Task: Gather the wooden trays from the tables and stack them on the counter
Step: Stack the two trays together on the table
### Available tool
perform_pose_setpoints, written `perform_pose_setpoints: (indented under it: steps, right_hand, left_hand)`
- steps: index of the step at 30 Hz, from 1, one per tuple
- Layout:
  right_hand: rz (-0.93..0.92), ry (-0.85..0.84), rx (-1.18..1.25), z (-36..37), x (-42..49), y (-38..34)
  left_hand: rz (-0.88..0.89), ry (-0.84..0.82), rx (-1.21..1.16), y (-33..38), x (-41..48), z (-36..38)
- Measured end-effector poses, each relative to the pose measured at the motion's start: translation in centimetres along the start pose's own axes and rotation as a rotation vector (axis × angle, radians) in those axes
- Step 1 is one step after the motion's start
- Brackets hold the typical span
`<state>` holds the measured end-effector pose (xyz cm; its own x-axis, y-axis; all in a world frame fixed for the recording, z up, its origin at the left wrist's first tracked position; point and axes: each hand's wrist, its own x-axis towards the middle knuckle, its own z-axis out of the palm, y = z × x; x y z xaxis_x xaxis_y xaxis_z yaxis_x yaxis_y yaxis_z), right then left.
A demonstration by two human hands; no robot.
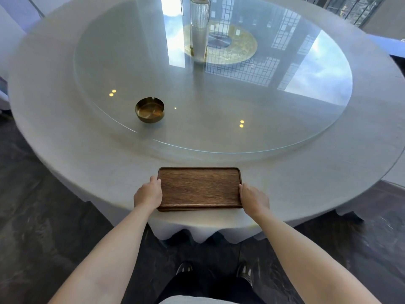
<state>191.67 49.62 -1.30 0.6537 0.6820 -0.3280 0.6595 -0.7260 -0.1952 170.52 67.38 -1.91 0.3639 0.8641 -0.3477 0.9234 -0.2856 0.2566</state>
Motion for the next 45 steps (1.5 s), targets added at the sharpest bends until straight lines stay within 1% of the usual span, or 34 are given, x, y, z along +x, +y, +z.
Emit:
perform_pose_setpoints:
  steps: [9, 17, 20, 23, 25, 27, 30, 35, 38, 41, 45]
  right_hand:
    - [-0.003, 0.007, -0.05, -0.1, -0.2, 0.1]
    - [0.029, -0.009, -0.012, 0.0, -0.3, 0.0]
    - [0.073, -0.016, 0.087, 0.1, -0.3, -0.2]
    - [0.153, -0.03, 0.233, 0.0, -0.1, -0.7]
    - [0.231, -0.061, 0.347, 0.0, 0.2, -0.9]
    - [0.278, -0.112, 0.402, 0.2, 0.5, -1.1]
    - [0.293, -0.176, 0.392, 0.6, 1.1, -1.0]
    - [0.316, -0.193, 0.475, 0.8, 1.6, -0.9]
    - [0.356, -0.177, 0.594, 1.0, 1.1, -0.6]
    - [0.406, -0.15, 0.704, 1.2, 0.4, 0.4]
    - [0.491, -0.061, 0.813, -0.7, -1.0, 2.9]
  left_hand:
    - [0.024, -0.013, 0.029, -0.2, -0.3, 0.2]
    - [-0.001, -0.019, 0.015, -0.3, -0.2, 0.4]
    - [-0.084, -0.069, -0.034, 0.0, -0.1, 0.2]
    - [-0.157, -0.162, -0.126, 0.1, 0.4, 0.2]
    - [-0.183, -0.222, -0.212, 0.0, 0.8, 0.2]
    - [-0.192, -0.271, -0.292, -0.1, 1.1, 0.1]
    - [-0.183, -0.301, -0.327, -0.3, 1.2, 0.1]
    - [-0.164, -0.278, -0.367, -0.1, 1.4, 0.2]
    - [-0.148, -0.268, -0.378, 0.4, 1.3, 0.1]
    - [-0.086, -0.261, -0.356, 1.7, 1.3, -0.2]
    - [0.006, -0.264, -0.35, 5.8, 0.8, -1.2]
